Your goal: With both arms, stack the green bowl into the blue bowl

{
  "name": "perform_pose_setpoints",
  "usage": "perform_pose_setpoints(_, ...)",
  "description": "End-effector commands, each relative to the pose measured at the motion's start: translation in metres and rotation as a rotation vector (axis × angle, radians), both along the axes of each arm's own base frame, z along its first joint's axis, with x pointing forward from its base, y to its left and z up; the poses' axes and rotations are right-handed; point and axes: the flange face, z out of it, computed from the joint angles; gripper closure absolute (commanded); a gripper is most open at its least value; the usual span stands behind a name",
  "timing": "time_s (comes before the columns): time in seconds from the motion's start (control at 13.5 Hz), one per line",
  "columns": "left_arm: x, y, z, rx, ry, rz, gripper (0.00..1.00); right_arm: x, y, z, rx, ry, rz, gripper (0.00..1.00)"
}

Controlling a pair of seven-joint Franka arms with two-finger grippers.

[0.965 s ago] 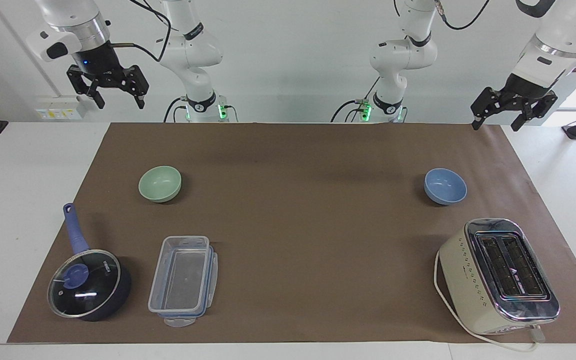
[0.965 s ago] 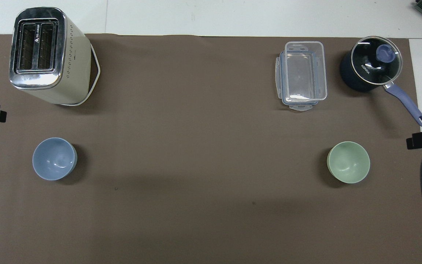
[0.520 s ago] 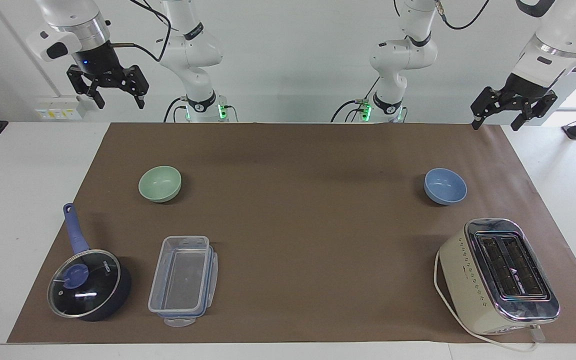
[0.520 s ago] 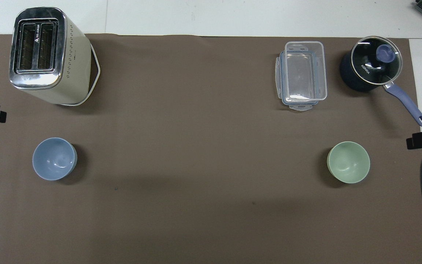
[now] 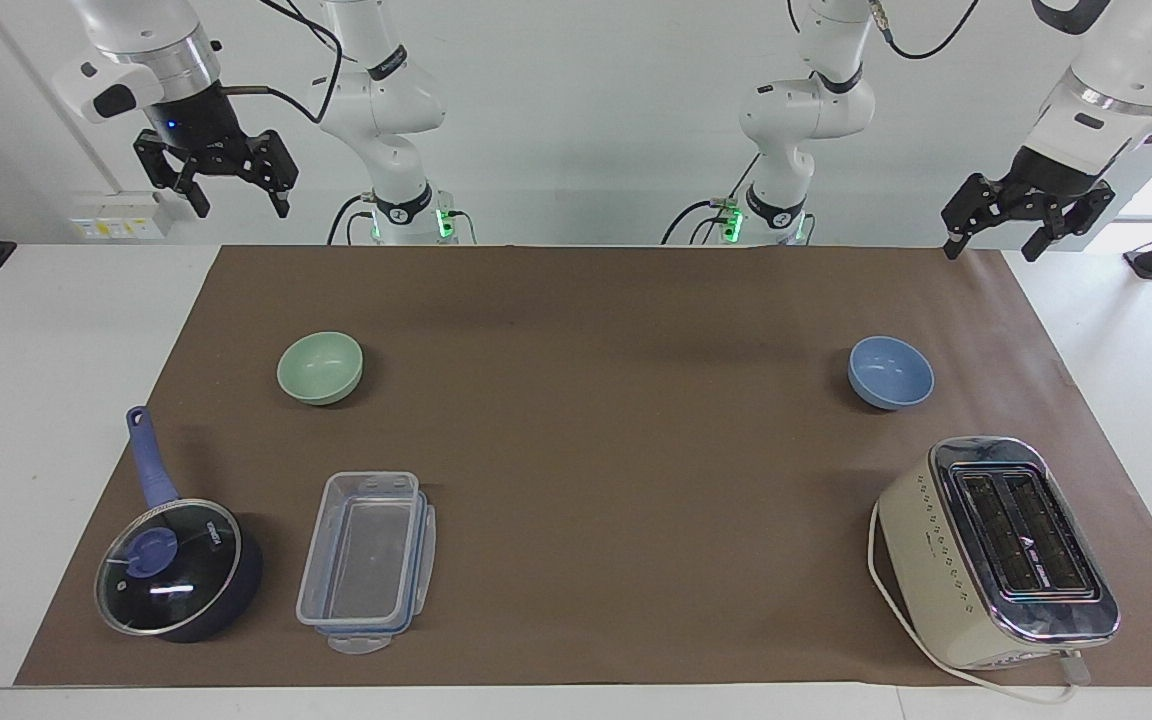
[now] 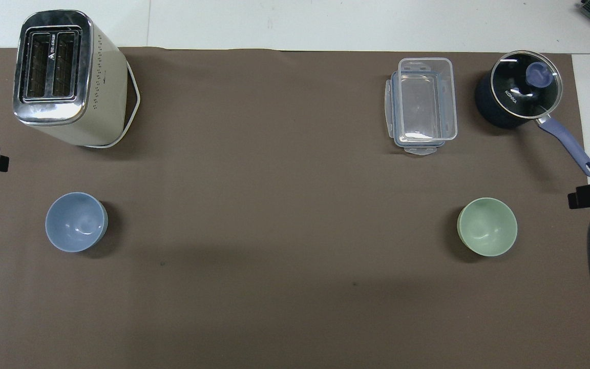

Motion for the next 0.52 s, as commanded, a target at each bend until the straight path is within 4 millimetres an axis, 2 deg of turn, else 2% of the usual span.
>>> perform_pose_setpoints(0.0, -0.0068, 0.0017, 0.0011, 0.021, 0.006, 0.003, 0.0, -0.0049, -0.0007, 0.002, 0.001, -0.005, 0.026, 0.0)
perform_pose_setpoints(0.45, -0.0045, 0.0034, 0.0023, 0.021, -0.014, 0.006, 0.0, -0.0049, -0.0015, 0.002, 0.001, -0.005, 0.023, 0.0)
